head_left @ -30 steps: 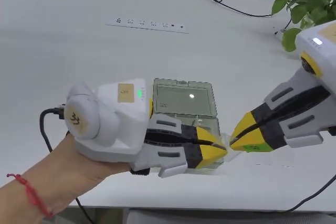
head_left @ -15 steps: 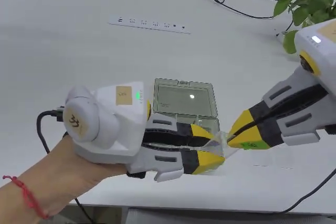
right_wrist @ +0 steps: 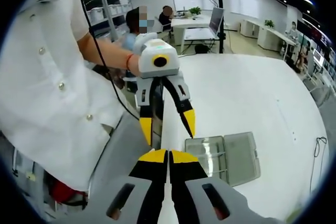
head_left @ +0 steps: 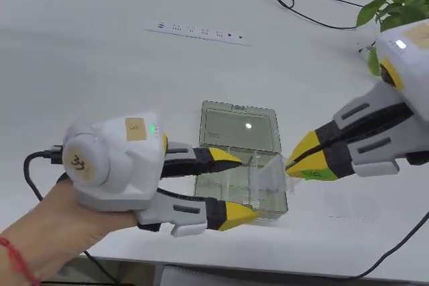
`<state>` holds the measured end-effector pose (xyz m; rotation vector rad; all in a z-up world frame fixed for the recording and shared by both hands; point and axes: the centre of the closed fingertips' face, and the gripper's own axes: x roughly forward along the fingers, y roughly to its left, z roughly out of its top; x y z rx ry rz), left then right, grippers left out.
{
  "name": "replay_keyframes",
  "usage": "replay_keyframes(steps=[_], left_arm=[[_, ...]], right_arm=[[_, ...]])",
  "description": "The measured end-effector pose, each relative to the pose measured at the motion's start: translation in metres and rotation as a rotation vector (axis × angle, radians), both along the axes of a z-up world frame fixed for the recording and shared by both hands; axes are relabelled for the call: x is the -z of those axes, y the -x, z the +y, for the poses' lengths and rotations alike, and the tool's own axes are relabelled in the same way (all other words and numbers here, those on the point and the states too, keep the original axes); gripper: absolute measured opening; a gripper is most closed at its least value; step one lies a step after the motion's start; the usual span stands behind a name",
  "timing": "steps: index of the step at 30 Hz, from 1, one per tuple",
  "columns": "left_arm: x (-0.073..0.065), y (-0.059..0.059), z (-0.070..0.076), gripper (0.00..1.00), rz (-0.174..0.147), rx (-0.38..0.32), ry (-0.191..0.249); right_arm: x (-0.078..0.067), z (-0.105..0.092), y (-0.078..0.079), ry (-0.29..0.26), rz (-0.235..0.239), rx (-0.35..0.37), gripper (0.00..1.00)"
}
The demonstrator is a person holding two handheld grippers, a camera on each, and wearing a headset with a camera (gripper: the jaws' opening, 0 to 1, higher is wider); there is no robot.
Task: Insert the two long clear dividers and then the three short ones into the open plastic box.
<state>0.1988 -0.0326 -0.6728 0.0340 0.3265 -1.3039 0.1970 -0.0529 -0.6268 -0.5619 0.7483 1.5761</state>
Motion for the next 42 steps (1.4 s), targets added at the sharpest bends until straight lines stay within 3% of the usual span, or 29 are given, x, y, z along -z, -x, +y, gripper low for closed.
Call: replay_keyframes(steps=[9,12,15,21,27,32,42], left_arm=[[0.018,-0.007,0.022,0.59,0.018,-0.054,-0.055],[0.026,-0.011,0.029,0.71,0.018,-0.080,-0.067],[0.032,-0.013,0.033,0.76,0.033,-0.089,-0.076],[0.048,-0.011,0.039,0.86,0.024,-0.081,-0.120],[0.057,-0.015,0.048,0.96,0.045,-0.109,-0.129],[0.061,-0.017,0.052,1.00,0.054,-0.123,-0.132],[0.069,-0.016,0.055,1.00,0.075,-0.128,-0.135]], right_arm=[[0.010,0.011,-0.019,0.019,-0.024,0.006,0.02],[0.017,0.015,-0.027,0.028,-0.030,0.008,0.02],[0.023,0.021,-0.031,0.041,-0.044,0.000,0.02],[0.043,0.032,-0.047,0.045,-0.047,0.017,0.02],[0.069,0.038,-0.064,0.060,-0.044,0.035,0.02],[0.092,0.043,-0.071,0.081,-0.042,0.043,0.02],[0.114,0.051,-0.070,0.081,-0.034,0.048,0.02]])
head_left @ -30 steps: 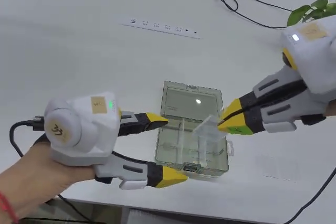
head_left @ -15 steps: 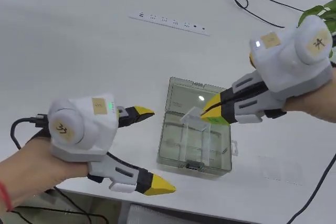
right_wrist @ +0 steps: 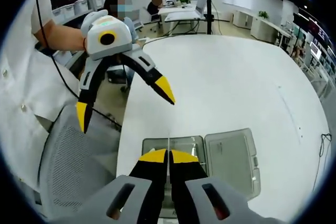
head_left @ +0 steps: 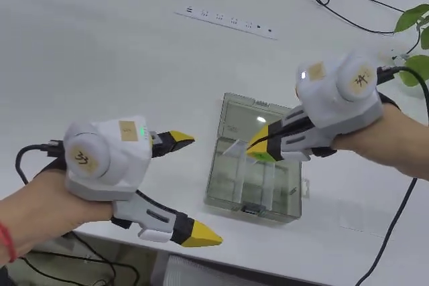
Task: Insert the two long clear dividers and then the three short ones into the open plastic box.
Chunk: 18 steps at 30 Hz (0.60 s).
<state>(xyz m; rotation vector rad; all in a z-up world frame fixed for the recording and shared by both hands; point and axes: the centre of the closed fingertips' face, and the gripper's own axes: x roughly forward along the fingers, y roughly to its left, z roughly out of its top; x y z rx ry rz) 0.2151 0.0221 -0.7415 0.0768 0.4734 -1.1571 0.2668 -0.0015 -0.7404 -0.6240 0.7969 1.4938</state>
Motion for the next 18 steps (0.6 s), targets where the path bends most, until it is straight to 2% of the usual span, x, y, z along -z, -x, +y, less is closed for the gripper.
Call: replay_keyframes(steps=[6,12,18], left_arm=[[0.000,-0.001,0.002,1.00,0.007,-0.010,0.005],[0.002,0.000,0.002,1.00,0.017,-0.011,0.006],[0.002,0.001,0.003,1.00,0.021,-0.019,0.008]], right_arm=[[0.009,-0.001,-0.006,-0.003,0.006,0.012,0.02],[0.013,0.001,-0.003,-0.003,0.020,0.012,0.02],[0.016,0.004,-0.001,-0.009,0.012,-0.002,0.02]])
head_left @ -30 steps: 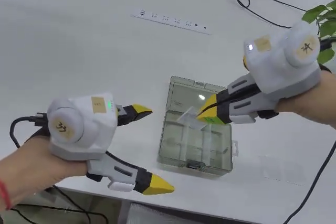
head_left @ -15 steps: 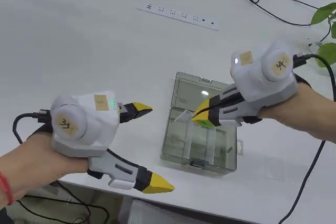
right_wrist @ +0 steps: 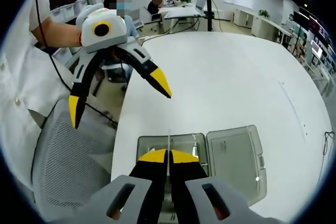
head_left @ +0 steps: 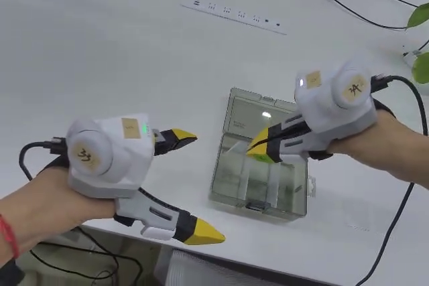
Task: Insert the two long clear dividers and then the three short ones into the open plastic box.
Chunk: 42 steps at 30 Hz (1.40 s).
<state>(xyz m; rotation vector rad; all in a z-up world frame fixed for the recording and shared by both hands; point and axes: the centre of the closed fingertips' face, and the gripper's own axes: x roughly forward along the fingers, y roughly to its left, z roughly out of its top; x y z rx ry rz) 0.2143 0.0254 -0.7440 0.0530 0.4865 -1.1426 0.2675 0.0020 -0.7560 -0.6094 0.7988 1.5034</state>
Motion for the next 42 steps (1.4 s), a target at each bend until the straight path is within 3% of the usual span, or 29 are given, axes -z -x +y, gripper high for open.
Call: replay_keyframes(steps=[20,42], left_arm=[[0.001,0.002,-0.001,1.00,0.005,0.002,-0.001],[0.001,0.002,-0.001,1.00,0.006,0.009,-0.004]], right_arm=[[0.014,0.004,-0.003,0.013,-0.044,-0.037,0.02],[0.045,0.010,-0.003,0.067,-0.010,-0.025,0.02]])
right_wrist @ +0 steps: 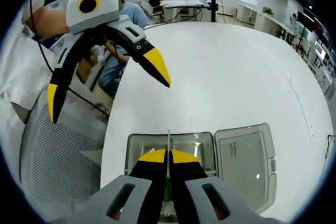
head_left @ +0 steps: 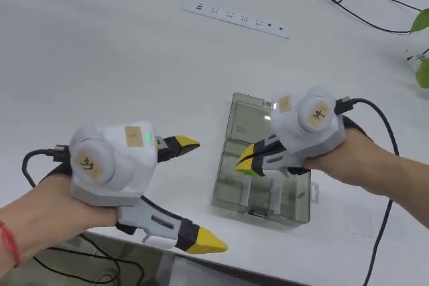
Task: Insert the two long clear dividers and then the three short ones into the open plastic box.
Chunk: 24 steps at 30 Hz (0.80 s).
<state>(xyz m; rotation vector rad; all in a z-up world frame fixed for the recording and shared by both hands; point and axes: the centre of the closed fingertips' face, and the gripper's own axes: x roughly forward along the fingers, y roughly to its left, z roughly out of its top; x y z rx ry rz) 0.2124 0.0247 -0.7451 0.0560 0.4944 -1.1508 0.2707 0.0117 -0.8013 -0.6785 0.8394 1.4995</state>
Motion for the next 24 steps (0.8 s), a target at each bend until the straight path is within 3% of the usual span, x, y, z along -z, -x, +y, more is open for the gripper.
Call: replay_keyframes(steps=[18,24], left_arm=[[0.000,0.000,-0.001,1.00,0.000,0.006,0.000],[-0.001,0.000,-0.001,1.00,-0.001,0.005,0.000]], right_arm=[[0.018,0.000,0.004,0.130,-0.039,-0.044,0.02],[0.019,-0.001,0.004,0.138,-0.037,-0.042,0.03]])
